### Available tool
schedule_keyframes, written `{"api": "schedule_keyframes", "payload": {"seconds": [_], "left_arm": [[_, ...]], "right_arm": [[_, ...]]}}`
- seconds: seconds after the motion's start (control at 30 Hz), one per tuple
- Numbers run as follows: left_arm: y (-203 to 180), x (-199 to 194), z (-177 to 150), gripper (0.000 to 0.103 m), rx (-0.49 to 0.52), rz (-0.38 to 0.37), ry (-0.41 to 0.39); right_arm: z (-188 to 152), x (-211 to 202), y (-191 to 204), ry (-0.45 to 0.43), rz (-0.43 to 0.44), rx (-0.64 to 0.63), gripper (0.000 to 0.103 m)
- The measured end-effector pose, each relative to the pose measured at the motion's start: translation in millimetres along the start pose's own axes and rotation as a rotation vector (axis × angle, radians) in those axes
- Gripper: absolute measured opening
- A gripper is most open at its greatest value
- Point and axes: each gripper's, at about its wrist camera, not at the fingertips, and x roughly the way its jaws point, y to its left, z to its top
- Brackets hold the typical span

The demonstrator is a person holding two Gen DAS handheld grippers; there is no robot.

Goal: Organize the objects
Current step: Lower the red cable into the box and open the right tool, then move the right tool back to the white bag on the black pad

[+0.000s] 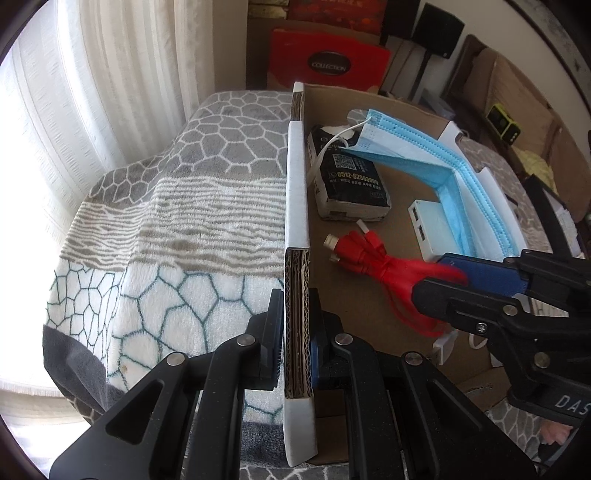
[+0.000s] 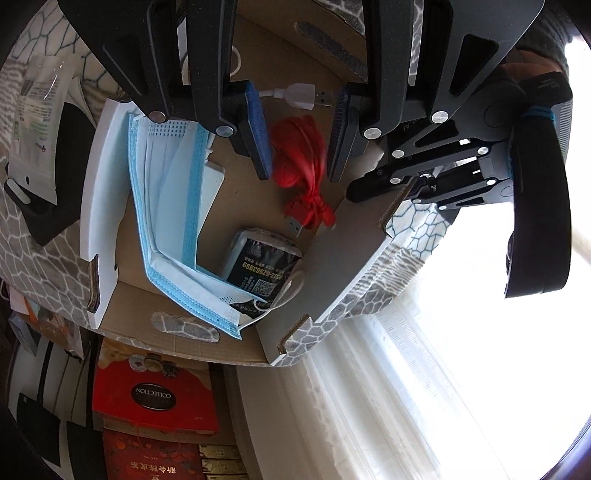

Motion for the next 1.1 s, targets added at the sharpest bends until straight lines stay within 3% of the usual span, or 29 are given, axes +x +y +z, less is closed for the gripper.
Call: {"api": "schedule_keyframes", "payload": {"seconds": [0.27,0.4,0.53,0.77,0.87,1.03,1.1], "left_arm": [[4,0,-1,0.010,0.000,0.000,0.003],[5,0,-2,0.010,0.000,-0.001,0.003],[5,0,-2,0.010,0.002,0.000,0.002],[5,1,-2,0.010,-0.002,-0.003,0.003],[5,2,-3,0.010,-0.003,-0.003,0.005],[6,2,-3,0.010,-0.002,-0.002,0.005],[6,3,-3,0.010,-0.003,-0.003,0.006]], "right_arm": [[10,-68,-18,-0.103,-0.059,0.001,0.035],[10,-98,-42,-0.139,-0.107,0.034,0.042],[3,-115,-75,-0.146,-0.198,0.077,0.042],[-17,-126,-127,-0.140,-0.276,0.174,0.045],[-25,-127,-141,-0.137,-0.308,0.204,0.054],[-37,-122,-159,-0.141,-0.342,0.256,0.086],[-41,-119,-165,-0.136,-0.344,0.278,0.088]]}}
